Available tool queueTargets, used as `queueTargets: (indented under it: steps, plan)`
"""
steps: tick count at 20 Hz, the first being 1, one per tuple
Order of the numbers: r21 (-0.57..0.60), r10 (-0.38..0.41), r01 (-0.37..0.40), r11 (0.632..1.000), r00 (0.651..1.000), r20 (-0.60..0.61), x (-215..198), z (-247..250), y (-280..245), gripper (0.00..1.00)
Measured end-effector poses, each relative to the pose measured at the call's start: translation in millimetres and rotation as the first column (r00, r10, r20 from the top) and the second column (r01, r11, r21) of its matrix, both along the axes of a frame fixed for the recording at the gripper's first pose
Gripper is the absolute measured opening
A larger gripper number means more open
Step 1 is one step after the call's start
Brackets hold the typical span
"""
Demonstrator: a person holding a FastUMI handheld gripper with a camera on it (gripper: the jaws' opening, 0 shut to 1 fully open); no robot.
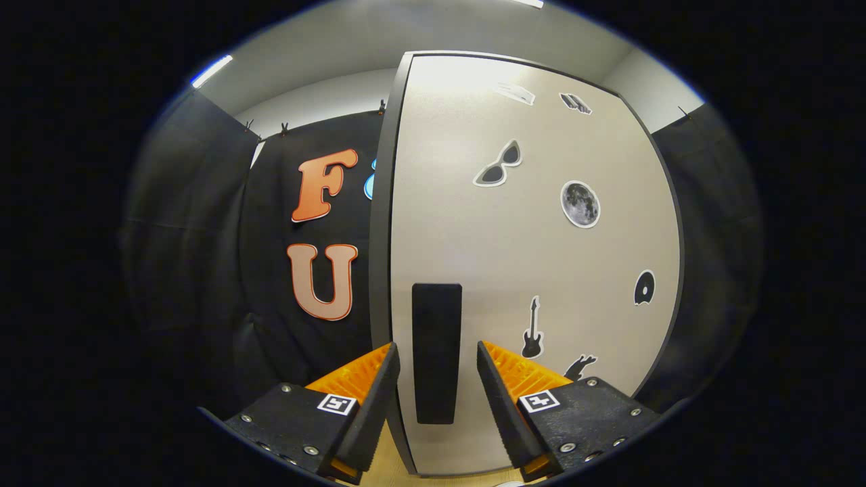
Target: Open the shoe cabinet door, grab the shoes and put them into the shoe cabinet, then close the shoe cabinet door.
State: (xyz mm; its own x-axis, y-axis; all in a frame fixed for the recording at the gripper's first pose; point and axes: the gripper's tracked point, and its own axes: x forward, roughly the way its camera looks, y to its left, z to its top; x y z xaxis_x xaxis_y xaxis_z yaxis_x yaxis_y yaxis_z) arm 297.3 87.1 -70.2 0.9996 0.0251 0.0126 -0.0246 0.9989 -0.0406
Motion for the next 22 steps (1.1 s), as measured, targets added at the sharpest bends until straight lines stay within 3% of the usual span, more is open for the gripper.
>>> queueTargets:
  steps: [3, 6, 13, 22]
  plan:
    - [-0.025, 0.008, -0.009, 1.0, 1.0, -0.014, 1, -3, 4, 0.61]
    - [-0.008, 0.002, -0.002, 1.0, 1.0, -0.01, 1, -1, 2, 0.4]
    - [-0.01, 0.013, -0.013, 1.0, 1.0, -0.025, -7, 0, 0, 0.34]
    - [0.023, 0.062, -0.061, 0.998, 0.998, -0.017, -62, 4, -17, 0.32]
